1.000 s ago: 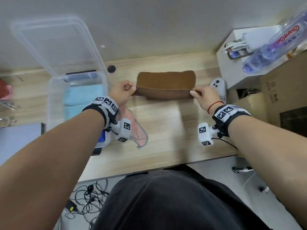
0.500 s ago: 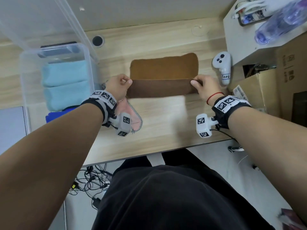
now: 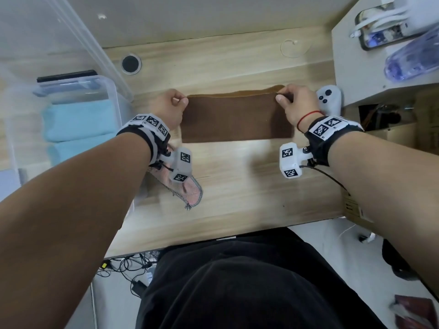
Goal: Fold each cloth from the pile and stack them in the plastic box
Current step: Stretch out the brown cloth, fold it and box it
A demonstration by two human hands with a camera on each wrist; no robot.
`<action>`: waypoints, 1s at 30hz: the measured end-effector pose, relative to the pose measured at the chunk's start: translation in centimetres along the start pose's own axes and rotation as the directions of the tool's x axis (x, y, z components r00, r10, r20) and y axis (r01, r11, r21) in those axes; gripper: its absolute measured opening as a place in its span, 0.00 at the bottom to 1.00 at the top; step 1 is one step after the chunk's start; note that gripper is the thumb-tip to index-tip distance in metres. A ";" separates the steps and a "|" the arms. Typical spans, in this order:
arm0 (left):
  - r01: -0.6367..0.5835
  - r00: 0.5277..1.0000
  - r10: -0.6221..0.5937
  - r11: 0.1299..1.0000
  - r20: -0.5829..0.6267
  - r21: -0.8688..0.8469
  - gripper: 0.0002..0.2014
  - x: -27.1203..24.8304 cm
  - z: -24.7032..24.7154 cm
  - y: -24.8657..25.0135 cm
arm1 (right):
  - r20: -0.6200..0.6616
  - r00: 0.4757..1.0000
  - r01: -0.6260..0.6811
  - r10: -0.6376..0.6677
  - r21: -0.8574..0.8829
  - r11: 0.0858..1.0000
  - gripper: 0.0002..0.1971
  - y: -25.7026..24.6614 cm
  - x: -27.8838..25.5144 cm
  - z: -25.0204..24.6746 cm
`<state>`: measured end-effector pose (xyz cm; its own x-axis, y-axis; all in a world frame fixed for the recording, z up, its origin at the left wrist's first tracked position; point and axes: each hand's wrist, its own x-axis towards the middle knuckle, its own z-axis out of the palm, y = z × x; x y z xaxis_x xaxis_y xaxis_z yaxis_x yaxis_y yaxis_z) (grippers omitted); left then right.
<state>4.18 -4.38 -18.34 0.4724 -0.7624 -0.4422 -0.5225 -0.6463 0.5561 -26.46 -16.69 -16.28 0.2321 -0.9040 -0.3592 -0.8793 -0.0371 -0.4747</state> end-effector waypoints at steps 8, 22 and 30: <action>0.096 0.995 -0.095 0.994 -0.021 0.043 0.06 2.3 0.8 -0.6 | -0.016 0.998 -0.063 0.062 -0.030 0.998 0.09 0.9 3.4 1.2; -0.108 0.992 0.122 0.946 -0.027 0.307 0.21 -0.4 2.1 2.9 | 0.013 0.998 -0.065 0.068 -0.171 0.983 0.25 1.3 2.5 2.0; -0.368 0.856 0.257 0.912 0.449 0.180 0.18 -3.7 6.6 4.2 | 0.065 0.971 -0.225 0.228 -0.058 0.973 0.30 1.5 -0.2 1.9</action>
<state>-4.44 -4.47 -19.05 -0.0483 -0.8329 -0.5514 -0.7784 -0.3145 0.5433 -27.04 -15.73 -18.47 0.0514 -0.8591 -0.5092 -0.9314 0.1427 -0.3348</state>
